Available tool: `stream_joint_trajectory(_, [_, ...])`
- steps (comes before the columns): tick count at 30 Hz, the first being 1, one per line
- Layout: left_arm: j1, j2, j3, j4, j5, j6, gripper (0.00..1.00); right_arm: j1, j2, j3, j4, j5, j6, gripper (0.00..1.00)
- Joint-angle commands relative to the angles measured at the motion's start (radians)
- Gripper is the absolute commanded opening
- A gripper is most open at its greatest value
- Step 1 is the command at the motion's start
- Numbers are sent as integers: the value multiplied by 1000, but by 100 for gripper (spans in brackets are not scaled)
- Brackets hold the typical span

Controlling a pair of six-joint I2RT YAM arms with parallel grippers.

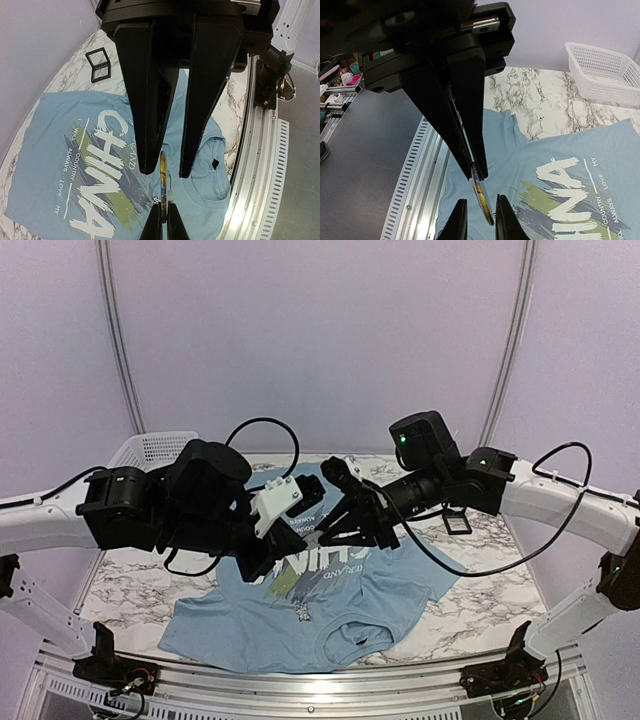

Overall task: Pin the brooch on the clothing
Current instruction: Pass from the left arm to the right, then pass from the right arm to the left

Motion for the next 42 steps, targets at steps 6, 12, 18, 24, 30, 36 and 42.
stream_joint_trajectory(6, [1,-20,22,-5,50,-1,0,-3,-7,-23,87,-15,38,0])
stream_joint_trajectory(12, [1,-86,-32,92,-9,-9,41,-4,-61,-98,263,-45,135,0])
stream_joint_trajectory(18, [2,-317,-330,609,-19,-30,56,10,-172,-399,1091,-114,576,0])
stream_joint_trajectory(24, [0,-353,-408,762,100,-41,76,63,-172,-436,1177,-26,562,0])
stream_joint_trajectory(30, [1,-289,-373,754,130,-36,61,80,-173,-417,1128,-14,542,0])
stream_joint_trajectory(36, [2,-286,-359,752,118,-16,1,84,-184,-414,1099,-14,518,0])
stream_joint_trajectory(42, [1,-307,-372,752,116,-12,0,82,-190,-398,1039,14,488,0])
